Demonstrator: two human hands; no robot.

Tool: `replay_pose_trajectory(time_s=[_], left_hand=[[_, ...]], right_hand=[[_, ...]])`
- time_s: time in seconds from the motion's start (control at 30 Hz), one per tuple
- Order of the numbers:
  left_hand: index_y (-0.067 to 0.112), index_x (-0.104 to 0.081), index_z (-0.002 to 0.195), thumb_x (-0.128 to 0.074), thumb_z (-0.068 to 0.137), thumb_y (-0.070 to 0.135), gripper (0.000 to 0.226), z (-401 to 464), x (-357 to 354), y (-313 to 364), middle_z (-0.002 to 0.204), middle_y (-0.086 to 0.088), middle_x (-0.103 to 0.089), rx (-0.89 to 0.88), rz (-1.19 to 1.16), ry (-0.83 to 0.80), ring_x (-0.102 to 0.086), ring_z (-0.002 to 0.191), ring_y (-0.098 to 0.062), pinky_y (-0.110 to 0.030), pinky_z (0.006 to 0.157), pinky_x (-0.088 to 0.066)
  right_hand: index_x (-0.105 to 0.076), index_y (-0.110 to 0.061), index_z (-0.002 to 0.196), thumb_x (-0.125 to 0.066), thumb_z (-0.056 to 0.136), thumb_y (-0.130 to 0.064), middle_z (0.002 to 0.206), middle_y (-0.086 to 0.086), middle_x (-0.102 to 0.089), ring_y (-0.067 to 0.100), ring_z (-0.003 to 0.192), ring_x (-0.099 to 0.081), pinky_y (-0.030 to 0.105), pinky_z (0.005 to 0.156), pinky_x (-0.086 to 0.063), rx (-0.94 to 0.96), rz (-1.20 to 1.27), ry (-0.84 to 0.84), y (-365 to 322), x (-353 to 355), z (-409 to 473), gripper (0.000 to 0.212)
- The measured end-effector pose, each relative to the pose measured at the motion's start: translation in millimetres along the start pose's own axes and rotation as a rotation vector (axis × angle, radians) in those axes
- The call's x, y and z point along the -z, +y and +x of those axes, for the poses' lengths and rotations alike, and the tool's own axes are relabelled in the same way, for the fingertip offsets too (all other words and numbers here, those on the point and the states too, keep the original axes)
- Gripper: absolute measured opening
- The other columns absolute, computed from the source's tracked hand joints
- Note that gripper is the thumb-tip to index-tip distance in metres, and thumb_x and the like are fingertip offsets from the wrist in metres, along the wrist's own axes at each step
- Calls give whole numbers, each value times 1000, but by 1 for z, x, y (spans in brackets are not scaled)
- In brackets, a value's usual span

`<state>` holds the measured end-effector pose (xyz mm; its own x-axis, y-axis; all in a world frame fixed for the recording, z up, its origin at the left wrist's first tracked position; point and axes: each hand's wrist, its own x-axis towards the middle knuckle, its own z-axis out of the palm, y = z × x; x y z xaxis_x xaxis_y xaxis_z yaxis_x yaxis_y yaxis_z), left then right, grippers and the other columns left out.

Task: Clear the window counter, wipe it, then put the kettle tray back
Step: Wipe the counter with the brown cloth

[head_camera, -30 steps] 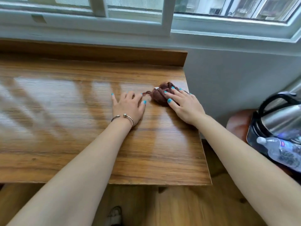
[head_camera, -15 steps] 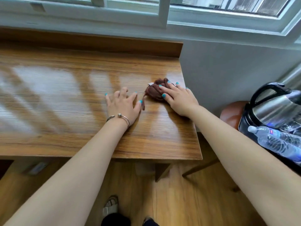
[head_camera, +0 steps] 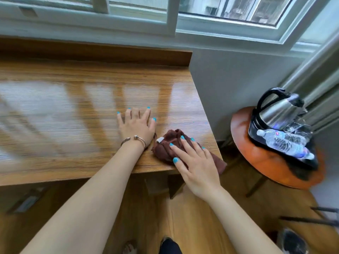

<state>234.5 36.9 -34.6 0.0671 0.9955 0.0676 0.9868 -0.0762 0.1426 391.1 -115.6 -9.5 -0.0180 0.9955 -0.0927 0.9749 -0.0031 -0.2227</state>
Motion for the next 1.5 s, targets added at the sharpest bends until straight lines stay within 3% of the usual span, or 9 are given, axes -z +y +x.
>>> replay_pose_trajectory(time_s=[0.17, 0.37, 0.6, 0.73, 0.83, 0.93, 1.13, 1.33, 1.5], left_hand=[[43, -24, 146, -17, 96, 56, 52, 3, 2, 0, 150, -4, -34, -40, -1, -35, -21, 140, -27, -55, 115, -3], [38, -23, 148, -17, 95, 54, 55, 10, 10, -11, 147, -3, -36, -204, 122, -46, -29, 134, -30, -52, 116, -3], [38, -25, 148, -15, 96, 55, 55, 12, 8, -21, 146, -3, -36, -249, 108, -29, -30, 131, -31, -51, 117, -2], [41, -29, 146, -16, 93, 64, 59, 17, 11, -33, 141, -3, -39, -308, 135, -39, -32, 128, -30, -50, 117, -3], [46, -33, 142, -20, 89, 69, 59, 41, 18, -40, 134, -1, -41, -354, 107, -26, -32, 127, -27, -49, 117, -4], [49, -35, 138, -26, 90, 69, 53, 46, 19, -45, 146, 2, -32, -384, 22, -89, -19, 139, -23, -51, 117, -2], [57, -6, 144, -14, 92, 69, 55, 91, 22, -49, 160, 11, -5, -329, 75, -253, 1, 148, -20, -69, 109, -8], [55, -3, 146, -12, 92, 69, 57, 151, 14, -43, 161, 11, -2, -350, 111, -255, 2, 148, -18, -65, 111, -4], [54, -1, 146, -13, 90, 71, 59, 207, 6, -37, 161, 12, 0, -379, 94, -247, 4, 148, -15, -59, 115, -2]], right_hand=[[-20, -53, 148, -22, 102, -53, 162, -15, -12, 14, 150, -9, 34, 118, -11, -122, -29, 19, 2, 8, 20, 46], [-20, -48, 150, -22, 103, -49, 163, -7, -15, 22, 149, -10, 46, 120, -9, -446, -35, 112, 1, 6, 55, 47], [-10, -38, 154, -21, 103, -45, 164, -3, -4, 24, 150, -2, 44, 119, -8, -409, 13, 135, -98, -26, 32, 52], [-11, -43, 153, -19, 103, -48, 163, -8, -8, 19, 150, -4, 46, 120, -7, -373, -31, 97, -44, -12, 38, 50], [-11, -45, 152, -18, 103, -50, 164, -8, -6, 21, 151, 0, 53, 119, 2, -559, -38, 121, 4, 8, 67, 50], [-12, -43, 153, -19, 103, -48, 164, -6, -2, 24, 151, 2, 52, 119, -1, -660, -40, 147, 11, 8, 70, 51], [-13, -35, 155, -20, 104, -42, 164, -5, 0, 23, 151, 0, 46, 119, -8, -649, -34, 177, 5, 9, 120, 51], [-15, -29, 155, -21, 105, -41, 164, -1, -5, 25, 150, -4, 47, 118, -10, -624, -35, 196, 26, 21, 218, 52], [-13, -27, 156, -19, 105, -41, 164, -1, -4, 24, 151, 2, 50, 120, 1, -599, -60, 178, 41, 34, 307, 53]])
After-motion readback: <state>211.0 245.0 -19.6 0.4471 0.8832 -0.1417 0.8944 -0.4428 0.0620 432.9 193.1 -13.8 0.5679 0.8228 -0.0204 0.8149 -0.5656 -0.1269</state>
